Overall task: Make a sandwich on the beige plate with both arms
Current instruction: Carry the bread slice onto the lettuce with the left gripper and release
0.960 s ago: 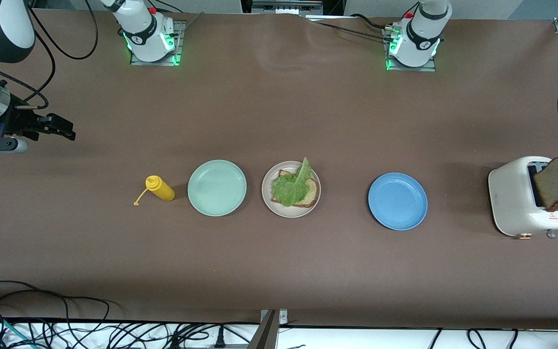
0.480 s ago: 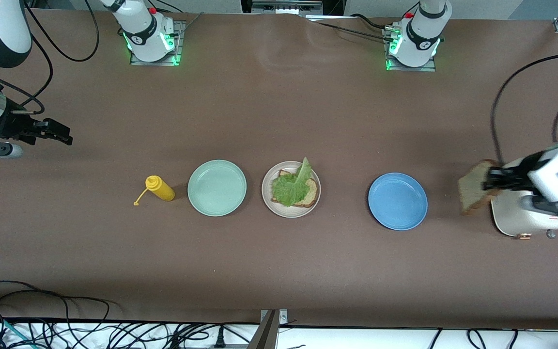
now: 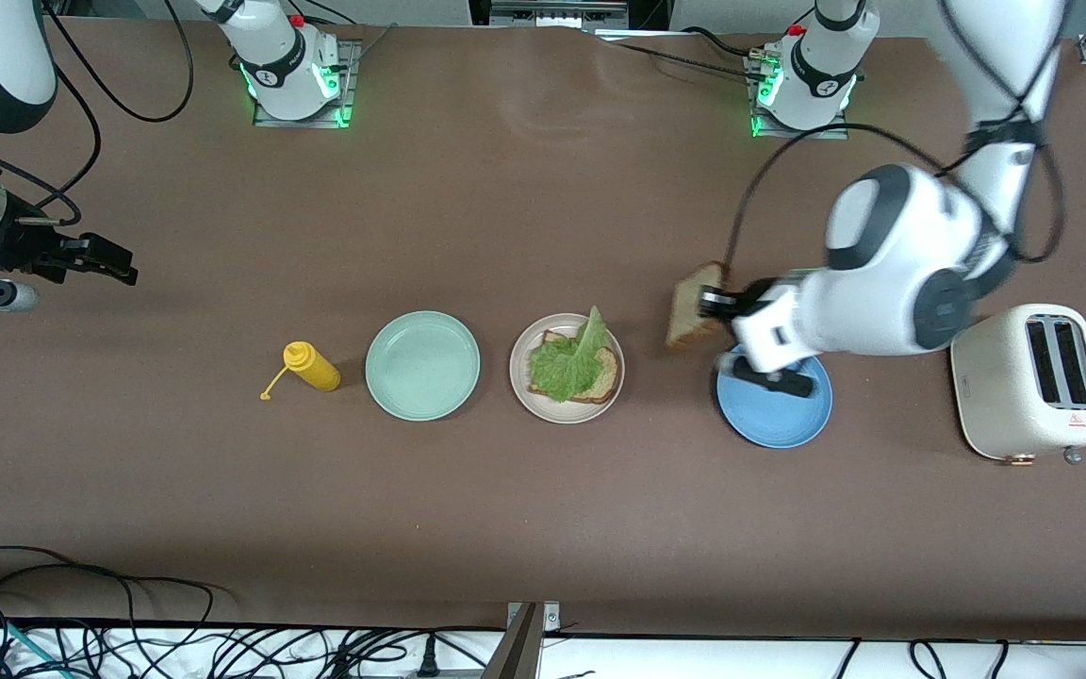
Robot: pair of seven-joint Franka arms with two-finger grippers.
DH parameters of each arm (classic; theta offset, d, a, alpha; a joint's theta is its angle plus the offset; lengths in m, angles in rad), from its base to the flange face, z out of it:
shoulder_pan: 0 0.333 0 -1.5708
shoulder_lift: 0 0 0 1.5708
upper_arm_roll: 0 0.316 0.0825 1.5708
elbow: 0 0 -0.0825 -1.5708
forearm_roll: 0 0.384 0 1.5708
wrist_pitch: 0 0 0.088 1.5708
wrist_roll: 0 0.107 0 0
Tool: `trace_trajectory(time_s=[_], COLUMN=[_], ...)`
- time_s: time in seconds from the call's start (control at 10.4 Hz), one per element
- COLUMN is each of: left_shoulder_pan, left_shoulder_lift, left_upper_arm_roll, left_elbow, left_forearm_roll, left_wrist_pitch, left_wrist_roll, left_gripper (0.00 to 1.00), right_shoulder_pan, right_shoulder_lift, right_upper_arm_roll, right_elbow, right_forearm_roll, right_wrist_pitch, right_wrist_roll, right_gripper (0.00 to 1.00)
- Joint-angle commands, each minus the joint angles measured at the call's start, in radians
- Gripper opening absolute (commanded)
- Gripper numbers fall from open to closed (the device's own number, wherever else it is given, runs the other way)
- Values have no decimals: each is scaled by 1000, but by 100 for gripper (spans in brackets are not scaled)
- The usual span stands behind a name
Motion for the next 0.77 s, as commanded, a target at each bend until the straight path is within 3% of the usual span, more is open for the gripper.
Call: trace_trajectory(time_s=[0.0, 0.19, 0.67], left_shoulder_pan=[-7, -29, -80], left_shoulder_lift=[136, 202, 320], left_upper_arm_roll=[9, 9, 7], left_elbow=[67, 86, 144], left_forearm_roll=[-180, -372, -520], left_wrist_pitch=[-2, 39, 318], left_wrist_roll=[25, 85, 168], left_gripper=[0, 0, 0], right_shoulder_pan=[-15, -16, -27], right_shoulder_lift=[26, 32, 46], right_upper_arm_roll=[10, 9, 4], right_elbow=[36, 36, 36], right_forearm_roll=[1, 1, 1], right_wrist_pitch=[-27, -42, -45], right_wrist_roll=[17, 17, 24], right_gripper=[100, 100, 100])
